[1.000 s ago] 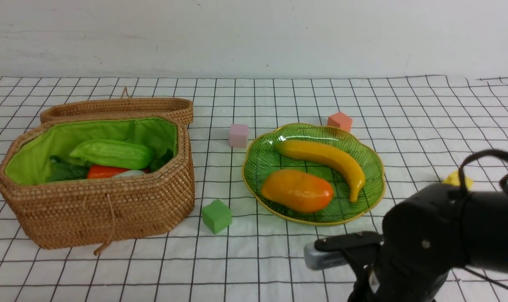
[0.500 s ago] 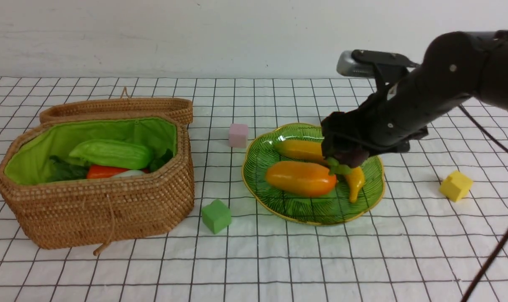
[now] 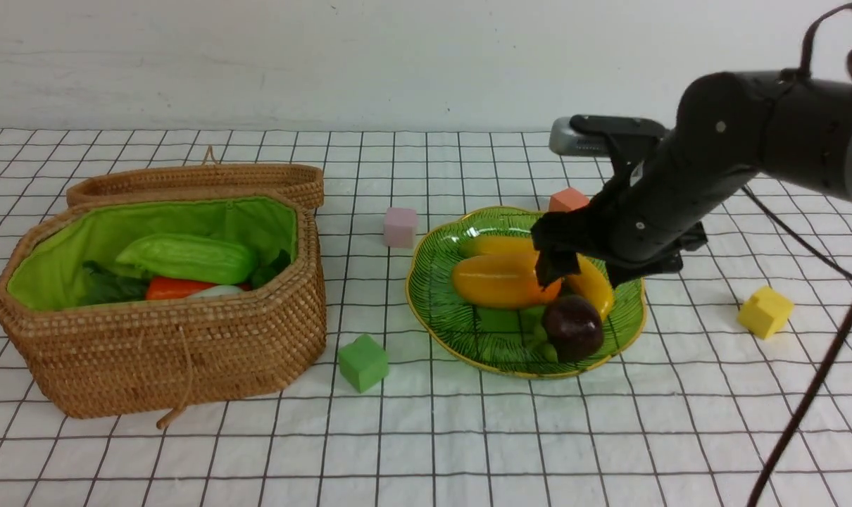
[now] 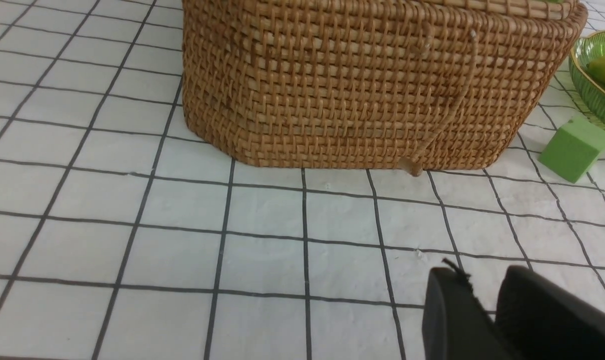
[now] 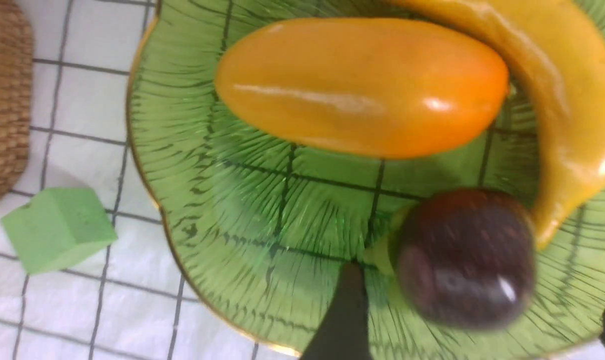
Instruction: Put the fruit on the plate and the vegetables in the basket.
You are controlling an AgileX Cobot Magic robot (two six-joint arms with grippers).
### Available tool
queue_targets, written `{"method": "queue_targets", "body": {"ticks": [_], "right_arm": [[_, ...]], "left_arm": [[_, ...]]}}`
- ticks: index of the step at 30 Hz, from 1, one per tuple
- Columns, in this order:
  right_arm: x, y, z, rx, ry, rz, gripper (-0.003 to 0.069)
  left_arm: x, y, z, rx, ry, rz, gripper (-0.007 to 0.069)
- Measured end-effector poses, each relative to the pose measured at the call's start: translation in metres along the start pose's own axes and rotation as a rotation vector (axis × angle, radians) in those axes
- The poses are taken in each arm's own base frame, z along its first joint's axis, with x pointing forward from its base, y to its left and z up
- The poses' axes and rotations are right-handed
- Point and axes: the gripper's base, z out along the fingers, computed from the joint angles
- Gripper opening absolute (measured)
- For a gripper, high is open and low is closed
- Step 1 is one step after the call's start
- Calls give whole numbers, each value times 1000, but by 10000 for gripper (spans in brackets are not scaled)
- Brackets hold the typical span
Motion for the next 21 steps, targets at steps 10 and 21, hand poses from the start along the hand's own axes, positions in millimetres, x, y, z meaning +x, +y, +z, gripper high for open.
{"method": "queue_targets", "body": {"ticks": [10,21], "right_arm": [[38,8,-164,42,-34,-58,293],[133,-6,-192,24,-11,-29,-8]], "left_arm": [[0,0,0,0,0,0,152],[0,0,0,0,0,0,166]]}}
